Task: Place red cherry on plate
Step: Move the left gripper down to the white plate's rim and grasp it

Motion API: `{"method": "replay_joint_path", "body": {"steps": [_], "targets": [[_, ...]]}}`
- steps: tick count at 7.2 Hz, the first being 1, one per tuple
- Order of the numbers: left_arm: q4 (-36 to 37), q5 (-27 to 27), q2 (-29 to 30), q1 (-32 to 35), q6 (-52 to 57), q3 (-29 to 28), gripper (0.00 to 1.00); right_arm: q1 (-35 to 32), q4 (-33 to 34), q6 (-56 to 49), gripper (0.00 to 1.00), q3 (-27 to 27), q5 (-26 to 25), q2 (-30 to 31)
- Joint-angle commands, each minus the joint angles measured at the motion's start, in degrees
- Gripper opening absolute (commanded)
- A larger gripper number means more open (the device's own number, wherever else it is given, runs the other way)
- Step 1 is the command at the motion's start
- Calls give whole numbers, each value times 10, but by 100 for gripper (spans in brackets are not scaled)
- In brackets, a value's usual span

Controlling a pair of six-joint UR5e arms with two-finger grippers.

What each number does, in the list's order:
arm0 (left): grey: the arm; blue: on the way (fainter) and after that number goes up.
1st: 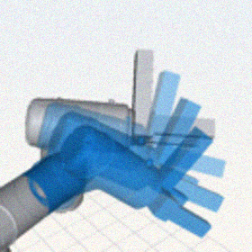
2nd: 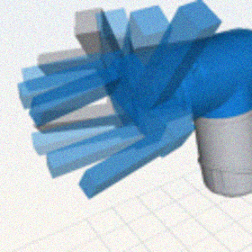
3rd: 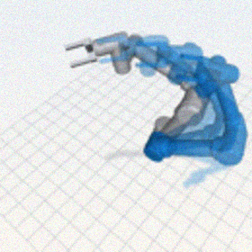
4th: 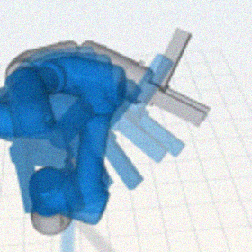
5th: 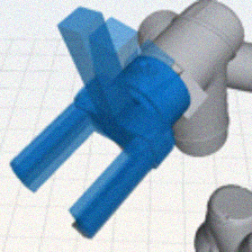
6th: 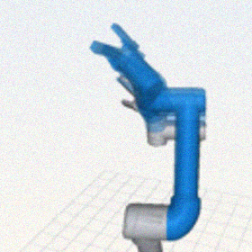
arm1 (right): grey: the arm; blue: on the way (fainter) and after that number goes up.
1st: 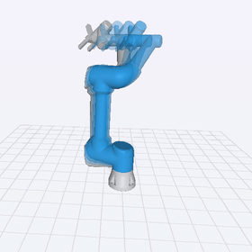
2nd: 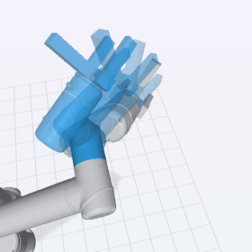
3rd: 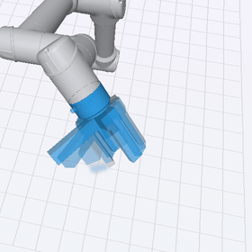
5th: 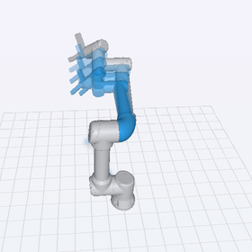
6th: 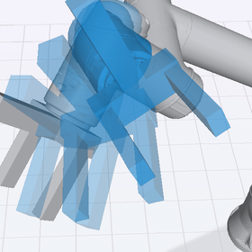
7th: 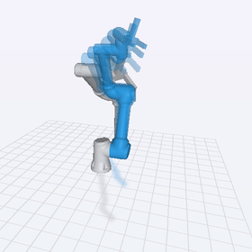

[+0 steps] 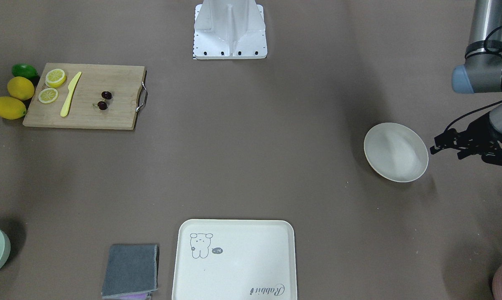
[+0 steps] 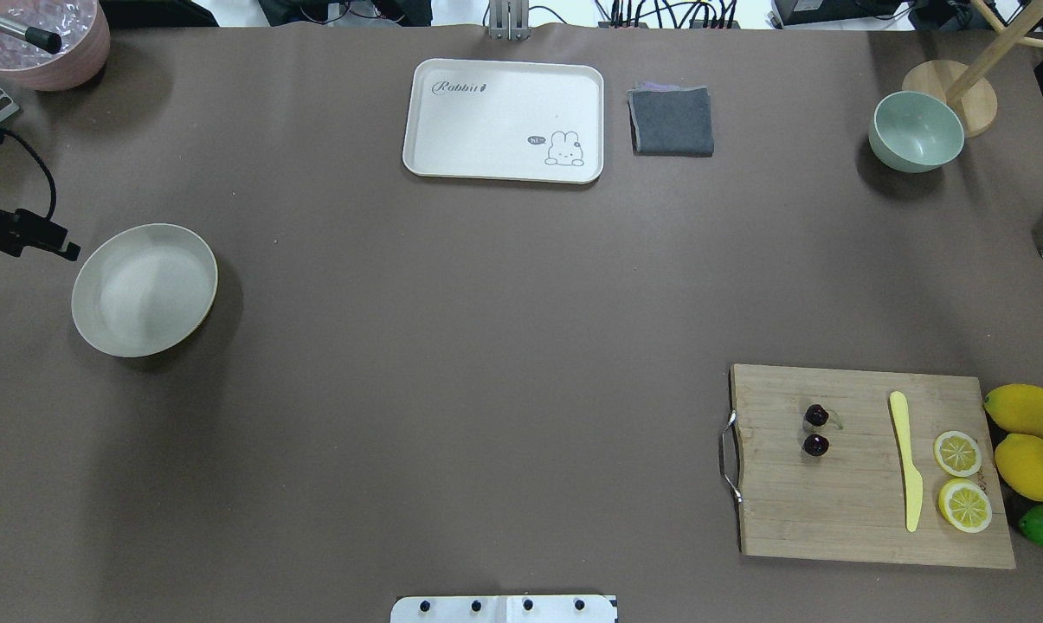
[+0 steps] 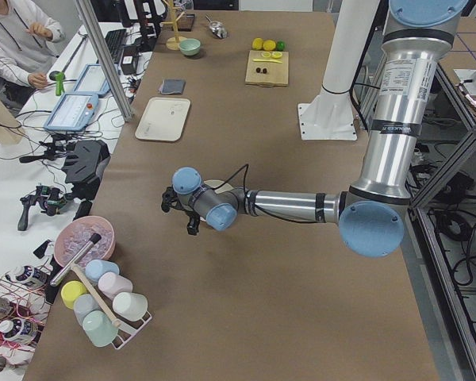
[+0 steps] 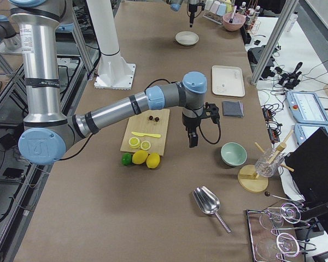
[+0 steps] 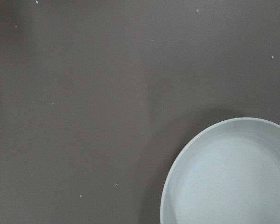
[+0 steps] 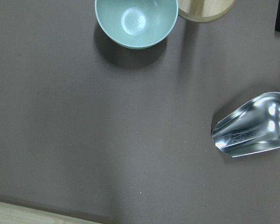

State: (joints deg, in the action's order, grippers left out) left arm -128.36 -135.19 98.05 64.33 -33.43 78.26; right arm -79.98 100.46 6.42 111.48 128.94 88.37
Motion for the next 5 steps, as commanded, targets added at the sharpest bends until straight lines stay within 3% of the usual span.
{"method": "replay_joint_path", "body": {"steps": [1,2,3,4,5], "targets": [[-69,49,0,-50,-43,-28,98,0,0,1,100,-1,1,0],[-86,50,0,-62,-71,-28,97,0,0,1,100,-3,1,0],[-93,50,0,-65,-89,-28,56,0,0,0,100,-3,0,1],[-93,48,0,-65,-90,-24,1,0,0,0,100,-3,0,1],[-93,46,2,-65,-92,-22,0,0,-1,-2,100,-6,0,0]]}}
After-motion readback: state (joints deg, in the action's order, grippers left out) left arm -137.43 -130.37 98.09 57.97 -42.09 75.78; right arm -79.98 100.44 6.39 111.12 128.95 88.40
